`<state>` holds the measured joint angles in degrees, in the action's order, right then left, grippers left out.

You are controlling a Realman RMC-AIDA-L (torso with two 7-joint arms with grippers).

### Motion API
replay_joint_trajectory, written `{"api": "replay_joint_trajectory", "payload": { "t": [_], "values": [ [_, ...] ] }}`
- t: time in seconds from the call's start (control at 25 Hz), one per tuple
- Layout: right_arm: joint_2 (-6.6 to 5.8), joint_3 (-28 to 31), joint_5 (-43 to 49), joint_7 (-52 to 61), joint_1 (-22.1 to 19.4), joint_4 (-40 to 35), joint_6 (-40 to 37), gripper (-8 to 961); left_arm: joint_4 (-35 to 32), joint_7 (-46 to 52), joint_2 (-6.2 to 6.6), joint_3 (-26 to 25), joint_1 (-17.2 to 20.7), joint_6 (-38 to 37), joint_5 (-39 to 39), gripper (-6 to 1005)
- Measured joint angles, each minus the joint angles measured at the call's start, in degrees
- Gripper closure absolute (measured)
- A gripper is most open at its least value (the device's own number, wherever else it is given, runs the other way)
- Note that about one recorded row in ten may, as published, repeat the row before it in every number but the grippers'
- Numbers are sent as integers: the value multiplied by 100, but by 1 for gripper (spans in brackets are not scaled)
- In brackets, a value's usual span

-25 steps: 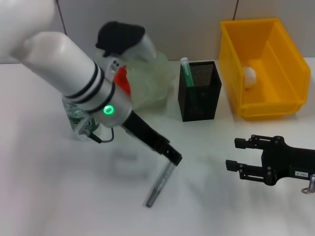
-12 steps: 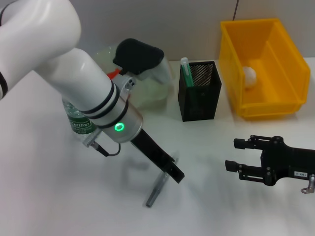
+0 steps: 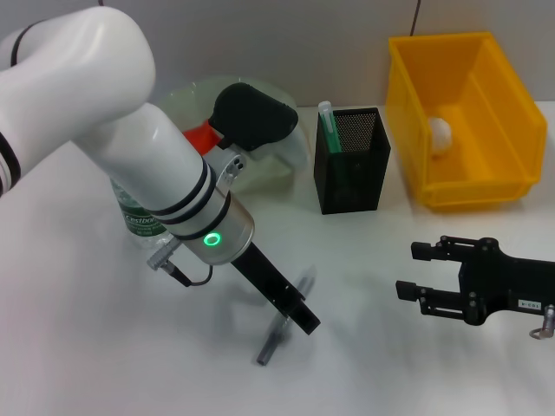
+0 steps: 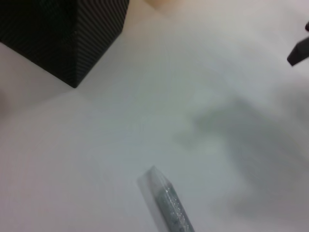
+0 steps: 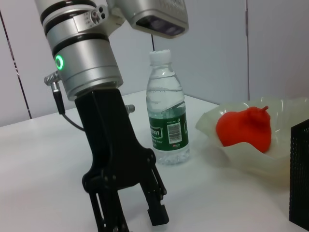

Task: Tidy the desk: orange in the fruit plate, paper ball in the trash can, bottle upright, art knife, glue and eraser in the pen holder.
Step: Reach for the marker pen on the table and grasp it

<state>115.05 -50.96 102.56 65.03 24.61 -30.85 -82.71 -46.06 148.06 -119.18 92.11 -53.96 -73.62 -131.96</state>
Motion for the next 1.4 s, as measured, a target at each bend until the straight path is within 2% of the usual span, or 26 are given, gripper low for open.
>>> {"api": "replay_joint_trajectory", "payload": {
  "t": [0.24,0.44,0.92,1.24,1.4],
  "values": [
    [-1,30,0,0,-4,0,2,287,-3,-70,0,316,14,163,5,208],
    [-1,33,0,0,-7,0,7,287,-6,-146,0,364,41,242,5,331],
    [-1,34,0,0,6,0,68,286,-10,-239,0,603,94,392,-3,376],
    [6,34,0,0,34,0,78,286,-6,-373,0,641,116,479,-16,559],
    [8,34,0,6,45,0,80,287,-5,-378,0,646,117,481,-26,561]
  ]
}}
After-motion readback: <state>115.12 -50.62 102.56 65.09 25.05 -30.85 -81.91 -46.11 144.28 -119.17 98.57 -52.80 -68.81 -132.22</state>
